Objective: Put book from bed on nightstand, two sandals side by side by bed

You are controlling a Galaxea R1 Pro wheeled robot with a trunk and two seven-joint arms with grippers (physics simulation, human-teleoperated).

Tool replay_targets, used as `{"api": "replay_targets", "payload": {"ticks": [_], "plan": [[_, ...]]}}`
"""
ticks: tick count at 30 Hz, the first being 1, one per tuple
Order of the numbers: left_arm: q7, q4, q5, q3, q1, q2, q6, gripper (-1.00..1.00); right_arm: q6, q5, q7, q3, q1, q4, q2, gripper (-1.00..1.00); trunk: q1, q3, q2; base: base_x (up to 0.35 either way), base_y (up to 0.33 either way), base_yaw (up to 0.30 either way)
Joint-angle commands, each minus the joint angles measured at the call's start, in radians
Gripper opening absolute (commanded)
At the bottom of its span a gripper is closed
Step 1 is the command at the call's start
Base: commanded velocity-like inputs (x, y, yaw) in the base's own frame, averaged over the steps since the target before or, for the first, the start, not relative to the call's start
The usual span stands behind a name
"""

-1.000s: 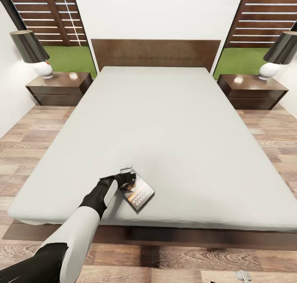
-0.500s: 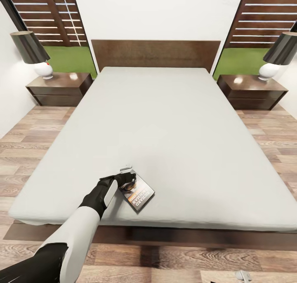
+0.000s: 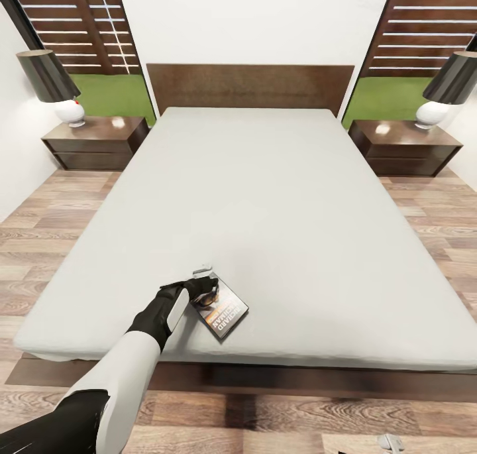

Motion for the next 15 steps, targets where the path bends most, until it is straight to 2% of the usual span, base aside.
{"api": "replay_targets", "payload": {"ticks": [1, 9, 15], "plan": [[-0.001, -0.002, 0.009, 0.006, 0.000, -0.001, 0.007, 1.00, 0.007, -0.002, 0.004, -0.002, 0.000, 0.000, 0.000, 1.00, 0.000, -0.001, 0.000, 0.000, 0.000, 0.000], [-0.001, -0.002, 0.008, 0.006, 0.000, -0.001, 0.007, 1.00, 0.007, -0.002, 0.004, -0.002, 0.000, 0.000, 0.000, 1.00, 0.027, -0.023, -0.049, 0.000, 0.000, 0.000], [-0.001, -0.002, 0.008, 0.006, 0.000, -0.001, 0.007, 1.00, 0.007, -0.002, 0.003, -0.002, 0.000, 0.000, 0.000, 1.00, 0.027, -0.023, -0.049, 0.000, 0.000, 0.000]]}}
